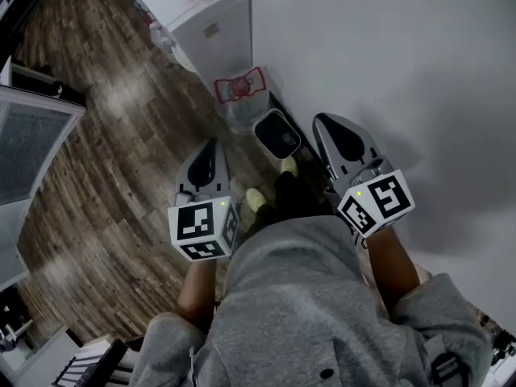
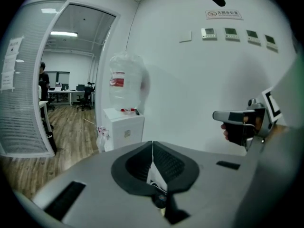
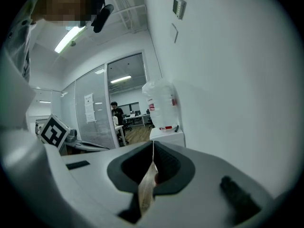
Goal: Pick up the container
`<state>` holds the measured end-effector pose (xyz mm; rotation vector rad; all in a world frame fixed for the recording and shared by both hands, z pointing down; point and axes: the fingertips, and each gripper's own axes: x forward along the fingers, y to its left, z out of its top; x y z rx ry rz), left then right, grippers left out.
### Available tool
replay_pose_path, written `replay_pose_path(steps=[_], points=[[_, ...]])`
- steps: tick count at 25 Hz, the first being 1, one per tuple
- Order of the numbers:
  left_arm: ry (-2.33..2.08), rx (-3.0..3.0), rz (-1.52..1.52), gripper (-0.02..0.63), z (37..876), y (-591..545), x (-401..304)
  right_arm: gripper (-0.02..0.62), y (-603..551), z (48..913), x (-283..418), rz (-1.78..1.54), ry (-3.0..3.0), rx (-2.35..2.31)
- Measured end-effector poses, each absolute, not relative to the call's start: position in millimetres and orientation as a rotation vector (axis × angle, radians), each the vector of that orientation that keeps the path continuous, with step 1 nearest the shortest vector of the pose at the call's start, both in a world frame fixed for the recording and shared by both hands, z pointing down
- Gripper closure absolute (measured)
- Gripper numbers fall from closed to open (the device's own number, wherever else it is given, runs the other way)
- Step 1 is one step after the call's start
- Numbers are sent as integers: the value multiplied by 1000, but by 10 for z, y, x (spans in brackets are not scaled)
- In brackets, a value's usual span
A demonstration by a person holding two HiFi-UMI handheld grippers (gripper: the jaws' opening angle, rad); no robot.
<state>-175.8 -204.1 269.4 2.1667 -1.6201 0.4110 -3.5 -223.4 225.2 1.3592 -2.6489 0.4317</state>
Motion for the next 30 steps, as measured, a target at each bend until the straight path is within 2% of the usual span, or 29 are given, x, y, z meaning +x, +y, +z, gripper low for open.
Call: replay_pose_path(steps=[9,26,28,30], points=[[-1603,1989,529,591,3638,-2546,-1686,569,-2809,3047,-24,650,-2582,1222],[-1385,1842,670,584,6392,-2975,-1432,569,-2995,5456,-356,853,-2411,996],[-1357,1834,655,502,6663,-2979,-1407,569,-2988,5667,-387,865,-2405,981],[-1336,1831,647,464,6934,-2980,-1380,569,-2978,5856,-399,889,-2400,975]])
